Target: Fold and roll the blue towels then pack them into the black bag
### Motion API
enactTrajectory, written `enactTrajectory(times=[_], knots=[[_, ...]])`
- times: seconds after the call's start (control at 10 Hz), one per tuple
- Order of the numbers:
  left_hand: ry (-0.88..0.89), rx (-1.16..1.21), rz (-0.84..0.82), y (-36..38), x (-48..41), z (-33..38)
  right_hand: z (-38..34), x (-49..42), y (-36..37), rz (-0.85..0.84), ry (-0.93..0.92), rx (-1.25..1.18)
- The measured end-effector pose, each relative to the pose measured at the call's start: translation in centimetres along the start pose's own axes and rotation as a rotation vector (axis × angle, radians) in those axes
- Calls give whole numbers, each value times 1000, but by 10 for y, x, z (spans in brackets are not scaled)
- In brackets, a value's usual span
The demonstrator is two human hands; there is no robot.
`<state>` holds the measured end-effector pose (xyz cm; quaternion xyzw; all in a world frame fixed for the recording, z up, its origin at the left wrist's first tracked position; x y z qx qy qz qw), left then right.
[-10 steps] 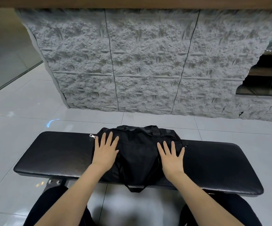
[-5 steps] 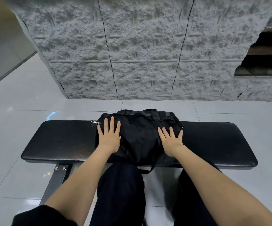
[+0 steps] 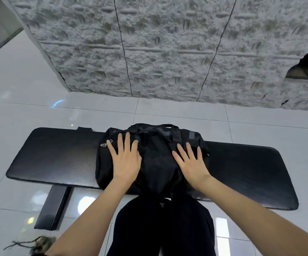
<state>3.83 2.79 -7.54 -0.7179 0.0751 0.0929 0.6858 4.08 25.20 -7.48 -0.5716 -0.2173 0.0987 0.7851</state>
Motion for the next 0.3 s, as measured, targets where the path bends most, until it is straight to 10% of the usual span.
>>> enactTrajectory(times=[0.3], knots=[[-23,-116,-652,-100,-55,13,41,-11,-103,-352,-100,-215]])
Point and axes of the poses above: each hand's wrist, its own x-axis away from the middle knuckle, its own y-axis out of the palm, z = x × y, the point moved 2 cm from there along -x, towards the middle knuckle, and after that the axes turned 9 degrees about z, right-handed, at the moved point
